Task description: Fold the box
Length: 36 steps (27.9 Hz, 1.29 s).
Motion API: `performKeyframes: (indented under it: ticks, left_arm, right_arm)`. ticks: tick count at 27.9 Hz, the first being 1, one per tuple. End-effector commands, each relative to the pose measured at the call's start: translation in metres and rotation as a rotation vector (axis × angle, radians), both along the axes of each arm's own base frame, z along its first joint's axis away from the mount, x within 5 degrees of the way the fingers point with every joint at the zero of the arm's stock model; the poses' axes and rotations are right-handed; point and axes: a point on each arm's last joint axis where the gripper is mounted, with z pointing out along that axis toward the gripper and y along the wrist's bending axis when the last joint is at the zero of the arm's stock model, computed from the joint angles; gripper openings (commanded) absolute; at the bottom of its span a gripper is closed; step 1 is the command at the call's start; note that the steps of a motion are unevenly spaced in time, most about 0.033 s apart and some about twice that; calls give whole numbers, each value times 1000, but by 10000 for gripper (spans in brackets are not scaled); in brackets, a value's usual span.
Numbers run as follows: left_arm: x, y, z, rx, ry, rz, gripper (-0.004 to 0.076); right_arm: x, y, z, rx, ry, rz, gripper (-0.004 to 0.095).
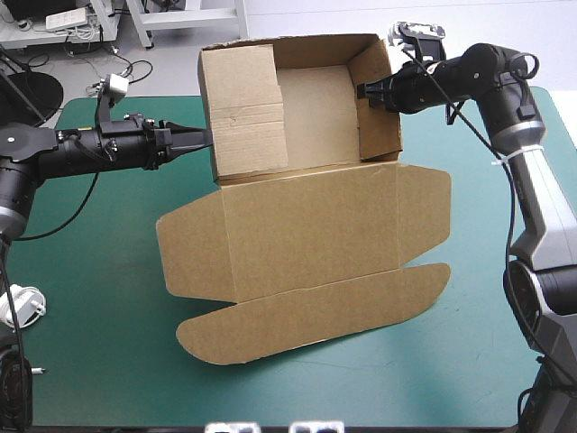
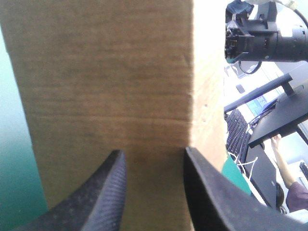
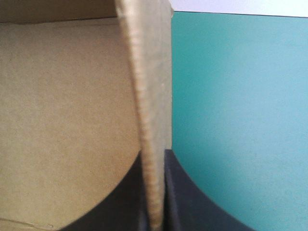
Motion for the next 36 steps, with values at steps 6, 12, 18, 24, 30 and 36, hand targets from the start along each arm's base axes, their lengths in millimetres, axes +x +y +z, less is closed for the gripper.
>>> performKeyframes:
  ticks: [6, 12, 18, 24, 30, 36]
  left_arm:
    - [-21, -7, 28, -39, -81, -42, 298]
    - [-15, -2, 22, 44, -72, 40, 298]
    - [-7, 6, 17, 107, -55, 153, 298]
    - [0, 11, 17, 127, -88, 230, 298]
    - [0, 10, 8, 150, -14, 188, 298]
    - [2, 9, -1, 169, 54, 168, 298]
  right_arm:
    - [-19, 11, 35, 71, -100, 16, -16]
    - [-29, 41, 32, 10, -103, 83, -16]
    - [-33, 39, 27, -32, -49, 102, -16]
    - [-37, 38, 29, -41, -42, 104, -16]
    - [-38, 38, 33, -22, -50, 89, -16]
    - [-42, 56, 36, -12, -99, 103, -16]
